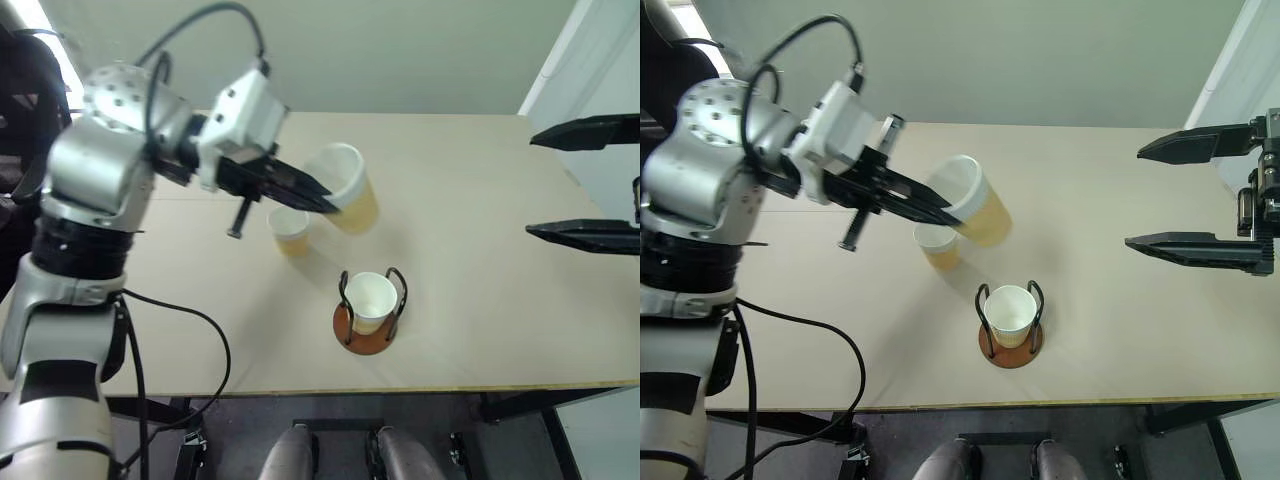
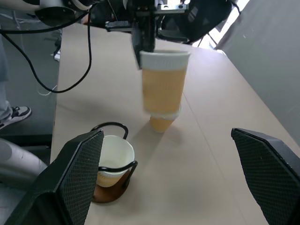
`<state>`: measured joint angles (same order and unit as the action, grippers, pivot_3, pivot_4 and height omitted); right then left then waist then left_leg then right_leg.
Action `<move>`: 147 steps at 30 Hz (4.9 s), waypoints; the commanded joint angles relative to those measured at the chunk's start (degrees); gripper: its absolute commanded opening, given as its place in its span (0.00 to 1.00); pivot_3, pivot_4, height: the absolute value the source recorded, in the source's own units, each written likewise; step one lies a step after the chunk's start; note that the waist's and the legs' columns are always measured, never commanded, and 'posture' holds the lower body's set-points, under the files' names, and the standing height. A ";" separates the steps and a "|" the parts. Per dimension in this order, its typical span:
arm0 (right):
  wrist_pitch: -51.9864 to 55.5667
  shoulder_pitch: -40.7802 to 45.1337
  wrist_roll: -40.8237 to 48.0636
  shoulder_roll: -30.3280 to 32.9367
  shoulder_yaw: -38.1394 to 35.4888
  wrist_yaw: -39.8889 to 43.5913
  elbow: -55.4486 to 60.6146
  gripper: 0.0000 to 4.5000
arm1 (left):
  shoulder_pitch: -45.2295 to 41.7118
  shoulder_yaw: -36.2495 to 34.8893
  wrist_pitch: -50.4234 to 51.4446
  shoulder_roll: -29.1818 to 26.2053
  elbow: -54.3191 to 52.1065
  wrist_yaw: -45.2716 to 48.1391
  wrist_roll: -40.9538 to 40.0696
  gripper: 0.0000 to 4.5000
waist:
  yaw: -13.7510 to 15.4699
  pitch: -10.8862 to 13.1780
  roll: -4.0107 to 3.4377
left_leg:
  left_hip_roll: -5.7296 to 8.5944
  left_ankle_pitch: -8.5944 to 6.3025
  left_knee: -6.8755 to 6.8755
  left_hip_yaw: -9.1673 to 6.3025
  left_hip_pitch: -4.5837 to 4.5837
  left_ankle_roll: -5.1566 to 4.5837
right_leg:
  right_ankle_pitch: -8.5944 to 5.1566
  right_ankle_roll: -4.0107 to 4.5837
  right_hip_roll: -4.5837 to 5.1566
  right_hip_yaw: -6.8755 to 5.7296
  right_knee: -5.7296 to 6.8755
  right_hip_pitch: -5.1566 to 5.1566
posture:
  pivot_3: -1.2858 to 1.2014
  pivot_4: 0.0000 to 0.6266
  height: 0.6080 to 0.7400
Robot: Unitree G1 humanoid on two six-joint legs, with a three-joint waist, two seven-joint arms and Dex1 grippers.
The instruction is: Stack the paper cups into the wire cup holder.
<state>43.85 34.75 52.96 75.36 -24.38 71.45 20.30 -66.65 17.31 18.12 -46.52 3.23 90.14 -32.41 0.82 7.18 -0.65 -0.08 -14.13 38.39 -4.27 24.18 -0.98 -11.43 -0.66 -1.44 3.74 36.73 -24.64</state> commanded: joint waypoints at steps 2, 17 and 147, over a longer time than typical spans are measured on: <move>0.34 -1.37 -0.30 1.36 -4.96 -0.79 1.60 1.00 | -2.70 5.70 -3.81 -0.14 -3.38 2.36 -5.88 0.01 | 0.06 0.01 -0.02 | 0.00 -0.01 0.00 0.02 0.02 -0.02 | -0.06 -0.10 0.00 0.01 -0.01 0.00 | 0.52 0.24 1.00; 4.84 -6.68 1.03 2.22 -12.92 -2.49 5.58 1.00 | -4.51 21.48 -16.93 -1.59 1.66 2.36 -1.36 0.01 | 0.11 0.05 -0.11 | 0.01 -0.16 0.24 0.02 -0.04 -0.28 | -0.16 -0.29 0.01 0.01 -0.31 0.39 | 0.52 0.24 1.00; 6.95 -12.54 -0.24 2.73 -17.43 -4.45 9.54 1.00 | -11.02 31.95 -23.84 2.28 11.39 2.36 -4.72 0.01 | 0.65 -0.05 -0.57 | 0.36 -0.62 0.78 0.28 0.14 -1.05 | -0.12 -0.99 0.52 -0.02 -0.76 0.65 | 0.52 0.24 1.00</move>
<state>50.77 21.96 52.18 77.33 -39.49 67.55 29.47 -76.41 51.82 -5.11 -44.17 14.70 90.61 -37.23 1.46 7.13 -1.22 0.28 -14.76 39.16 -3.99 24.32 -2.02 -11.55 -1.65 -0.92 3.72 35.97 -23.99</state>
